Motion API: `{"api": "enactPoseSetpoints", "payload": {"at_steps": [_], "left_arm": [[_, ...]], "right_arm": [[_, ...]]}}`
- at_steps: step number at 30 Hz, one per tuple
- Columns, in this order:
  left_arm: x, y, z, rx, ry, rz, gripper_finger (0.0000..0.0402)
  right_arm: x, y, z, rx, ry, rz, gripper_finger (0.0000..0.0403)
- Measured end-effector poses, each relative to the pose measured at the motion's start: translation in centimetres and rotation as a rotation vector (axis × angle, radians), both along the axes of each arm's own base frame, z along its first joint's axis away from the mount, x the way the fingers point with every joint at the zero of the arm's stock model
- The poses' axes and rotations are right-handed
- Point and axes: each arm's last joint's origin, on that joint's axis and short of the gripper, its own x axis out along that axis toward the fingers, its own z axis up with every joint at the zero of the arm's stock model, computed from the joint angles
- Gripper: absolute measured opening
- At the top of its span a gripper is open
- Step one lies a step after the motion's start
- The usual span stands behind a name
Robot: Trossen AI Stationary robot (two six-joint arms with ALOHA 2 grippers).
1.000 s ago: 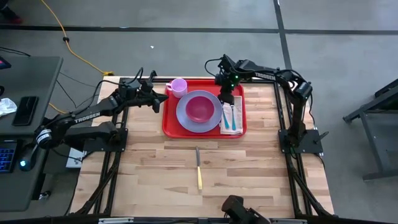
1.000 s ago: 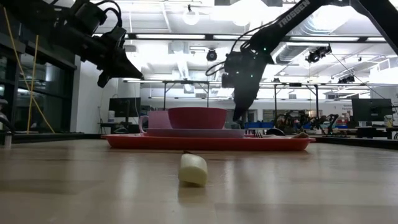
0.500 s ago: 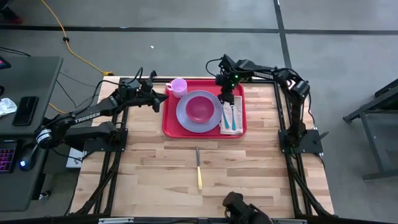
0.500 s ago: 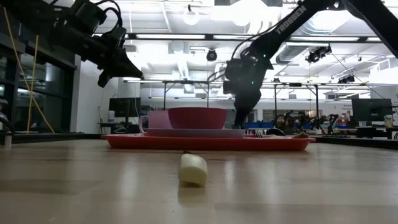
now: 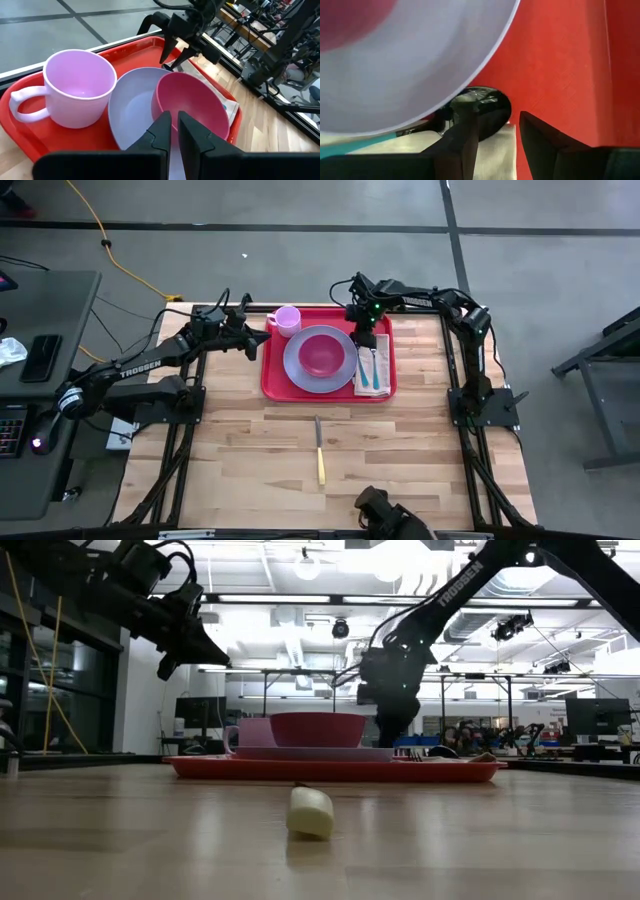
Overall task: Set up tray
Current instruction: Put the blue spoon on the white napkin to the left of the blue fork
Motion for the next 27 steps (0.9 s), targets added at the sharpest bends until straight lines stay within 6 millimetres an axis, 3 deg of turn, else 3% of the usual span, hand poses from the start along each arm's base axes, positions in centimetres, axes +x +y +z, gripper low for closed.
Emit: {"api": "enactPoseSetpoints", "payload": {"at_steps": [10, 27], "left_arm": [[-0.01, 0.02, 0.00, 0.002, 0.002, 0.006, 0.0062], [-0.01, 0.02, -0.04, -0.001, 0.005, 0.006, 0.0062]], "right_arm": [[0.07, -0.11, 0.09, -0.009, -0.011, -0.001, 0.0119], [0.26, -0.16, -0.10, -0.031, -0.002, -0.008, 0.0071]]}}
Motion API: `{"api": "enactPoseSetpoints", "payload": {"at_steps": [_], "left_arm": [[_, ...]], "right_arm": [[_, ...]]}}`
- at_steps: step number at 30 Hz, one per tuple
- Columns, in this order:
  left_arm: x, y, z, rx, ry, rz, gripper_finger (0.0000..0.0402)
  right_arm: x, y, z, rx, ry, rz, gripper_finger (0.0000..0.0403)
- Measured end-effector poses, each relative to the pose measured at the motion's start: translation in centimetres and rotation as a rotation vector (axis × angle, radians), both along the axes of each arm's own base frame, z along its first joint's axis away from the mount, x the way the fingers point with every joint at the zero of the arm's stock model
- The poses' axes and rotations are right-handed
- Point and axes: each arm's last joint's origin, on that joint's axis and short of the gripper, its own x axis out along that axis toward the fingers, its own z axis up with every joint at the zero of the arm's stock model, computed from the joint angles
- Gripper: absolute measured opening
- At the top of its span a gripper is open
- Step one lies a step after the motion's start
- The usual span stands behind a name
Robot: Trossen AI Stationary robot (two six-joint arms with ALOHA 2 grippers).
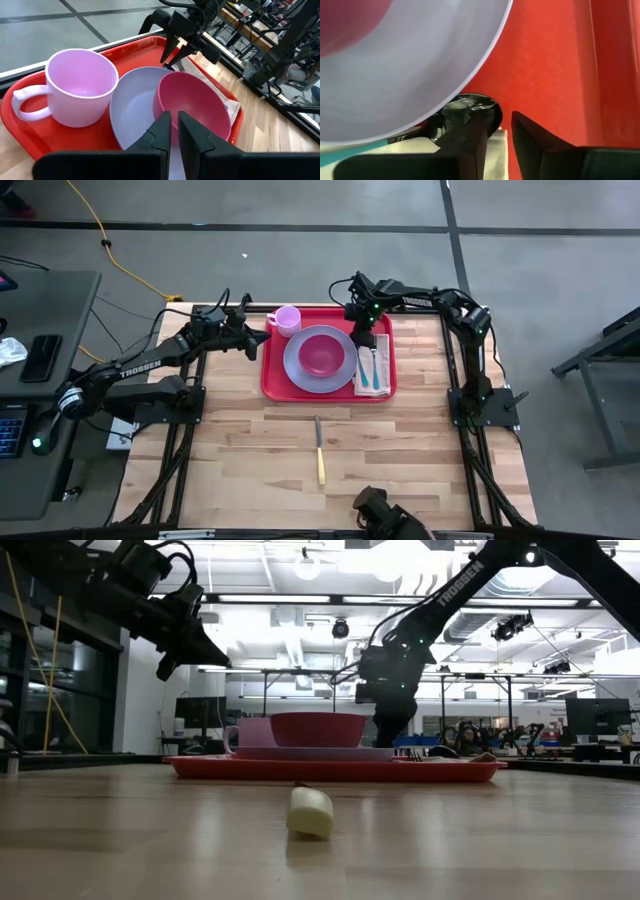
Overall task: Set up tray
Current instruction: Put the blue spoon on the white napkin to the left of the blue fork
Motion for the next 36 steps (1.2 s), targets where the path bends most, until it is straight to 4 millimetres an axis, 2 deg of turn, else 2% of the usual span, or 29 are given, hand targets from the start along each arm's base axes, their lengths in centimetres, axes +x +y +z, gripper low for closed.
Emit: {"api": "enactPoseSetpoints", "payload": {"at_steps": [22, 36], "left_arm": [[0.00, 0.00, 0.01, 0.000, 0.000, 0.000, 0.0062], [-0.09, -0.02, -0.24, -0.007, 0.027, 0.012, 0.0062]], "right_arm": [[-0.06, -0.07, -0.03, -0.013, 0.020, -0.031, 0.0003], [-0.26, -0.04, -0.11, -0.007, 0.059, -0.100, 0.0001]]}}
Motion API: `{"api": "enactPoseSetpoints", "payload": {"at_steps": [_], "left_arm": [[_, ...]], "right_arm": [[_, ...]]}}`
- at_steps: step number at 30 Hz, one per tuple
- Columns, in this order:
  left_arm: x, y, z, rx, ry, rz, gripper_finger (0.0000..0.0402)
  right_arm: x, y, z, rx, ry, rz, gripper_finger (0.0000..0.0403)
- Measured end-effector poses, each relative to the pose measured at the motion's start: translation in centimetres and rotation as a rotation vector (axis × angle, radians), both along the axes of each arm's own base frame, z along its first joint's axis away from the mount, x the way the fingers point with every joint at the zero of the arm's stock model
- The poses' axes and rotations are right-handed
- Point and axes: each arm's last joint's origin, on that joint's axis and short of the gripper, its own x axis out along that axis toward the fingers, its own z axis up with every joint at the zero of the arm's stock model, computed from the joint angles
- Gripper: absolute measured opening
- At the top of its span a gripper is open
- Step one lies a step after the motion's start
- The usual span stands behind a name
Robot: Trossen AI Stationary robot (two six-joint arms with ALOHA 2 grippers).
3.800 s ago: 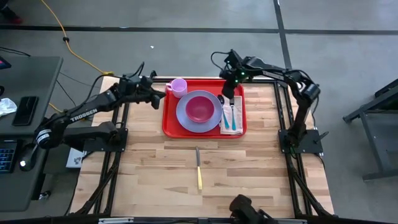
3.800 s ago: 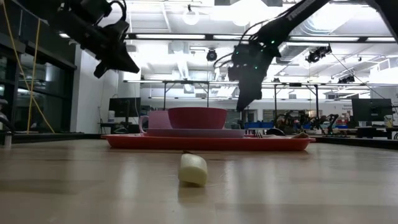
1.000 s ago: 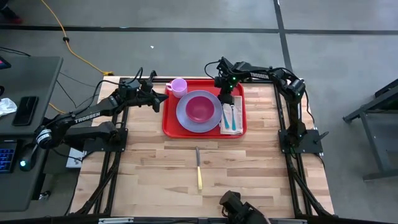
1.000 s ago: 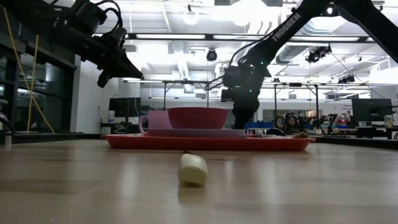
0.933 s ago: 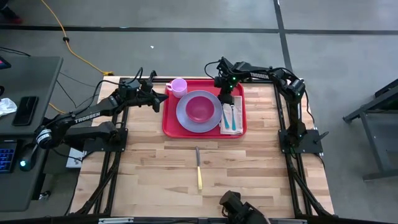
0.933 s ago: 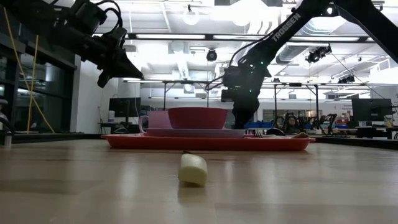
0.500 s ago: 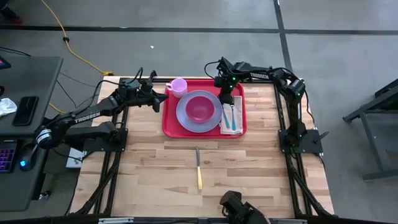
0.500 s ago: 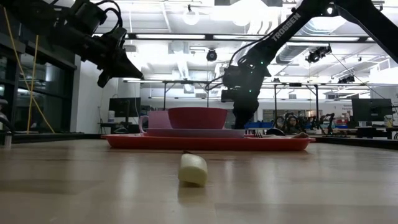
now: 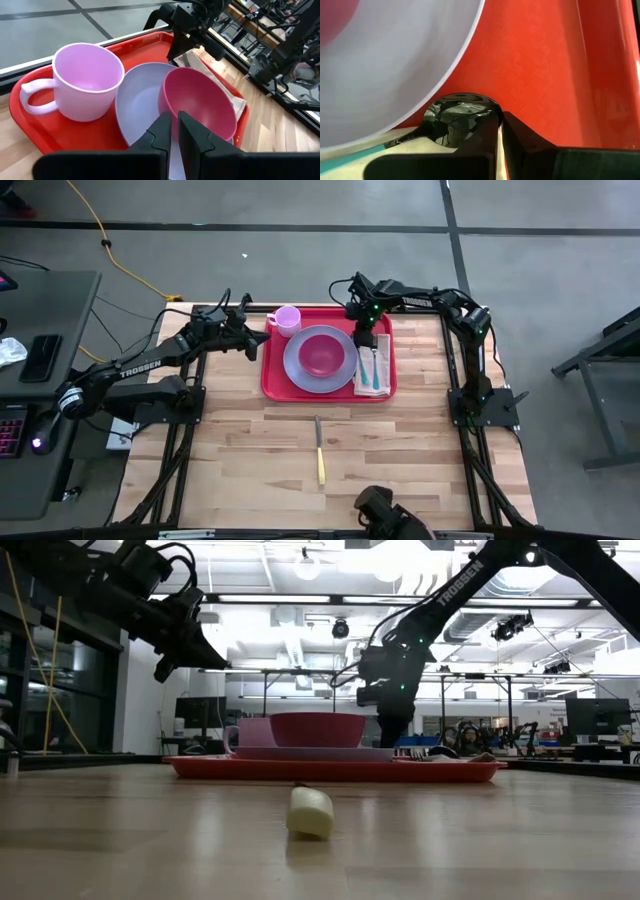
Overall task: Set up tray
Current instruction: Put the blue spoon on the white napkin to the left of the blue fork
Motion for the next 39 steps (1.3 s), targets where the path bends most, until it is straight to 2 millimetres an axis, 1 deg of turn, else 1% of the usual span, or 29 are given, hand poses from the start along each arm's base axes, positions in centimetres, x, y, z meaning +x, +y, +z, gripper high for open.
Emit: {"api": "enactPoseSetpoints", "payload": {"at_steps": [10, 24, 35, 39], "left_arm": [[0.0, 0.0, 0.0, -0.001, 0.002, 0.001, 0.0062], [0.0, 0.0, 0.0, 0.000, 0.003, 0.003, 0.0062], [0.0, 0.0, 0.0, 0.001, 0.004, 0.002, 0.0062], [0.0, 0.0, 0.0, 0.002, 0.005, 0.001, 0.0062]], "right_arm": [[0.1, -0.1, 0.0, 0.008, -0.014, -0.047, 0.0002], [0.1, 0.0, 0.2, -0.007, 0.000, -0.055, 0.0001], [0.6, -0.4, 1.7, -0.022, -0.011, -0.071, 0.0001], [0.4, -0.3, 1.7, -0.010, 0.007, -0.077, 0.0001]]}}
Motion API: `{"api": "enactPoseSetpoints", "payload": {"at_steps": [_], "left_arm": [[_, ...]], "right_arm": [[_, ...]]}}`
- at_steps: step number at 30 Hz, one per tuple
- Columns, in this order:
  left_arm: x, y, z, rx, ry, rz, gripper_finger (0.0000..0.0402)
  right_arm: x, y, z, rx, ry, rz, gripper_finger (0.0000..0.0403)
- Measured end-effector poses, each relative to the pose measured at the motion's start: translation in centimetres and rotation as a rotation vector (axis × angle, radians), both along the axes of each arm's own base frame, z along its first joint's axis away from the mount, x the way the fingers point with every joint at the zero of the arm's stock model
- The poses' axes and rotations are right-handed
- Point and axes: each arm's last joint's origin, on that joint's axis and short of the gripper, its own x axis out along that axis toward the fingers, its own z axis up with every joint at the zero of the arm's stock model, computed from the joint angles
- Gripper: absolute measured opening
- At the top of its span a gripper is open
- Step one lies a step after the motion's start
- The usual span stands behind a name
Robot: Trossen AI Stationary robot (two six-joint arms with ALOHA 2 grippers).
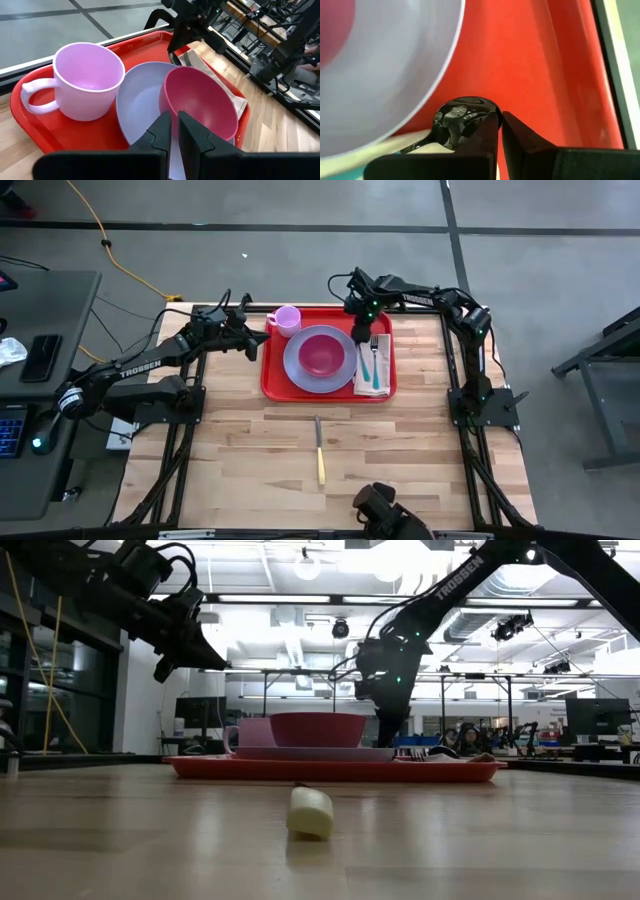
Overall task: Set up tray
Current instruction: Put the blue spoon on the white napkin to the left of the blue fork
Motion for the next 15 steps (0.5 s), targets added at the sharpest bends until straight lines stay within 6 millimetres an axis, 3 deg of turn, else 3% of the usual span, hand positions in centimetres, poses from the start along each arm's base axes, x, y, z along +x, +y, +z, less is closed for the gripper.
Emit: {"api": "enactPoseSetpoints", "payload": {"at_steps": [15], "left_arm": [[-0.08, -0.03, -0.21, 0.003, 0.027, 0.004, 0.0062]], "right_arm": [[-0.23, 0.01, -0.08, 0.023, 0.033, -0.152, 0.0001]]}}
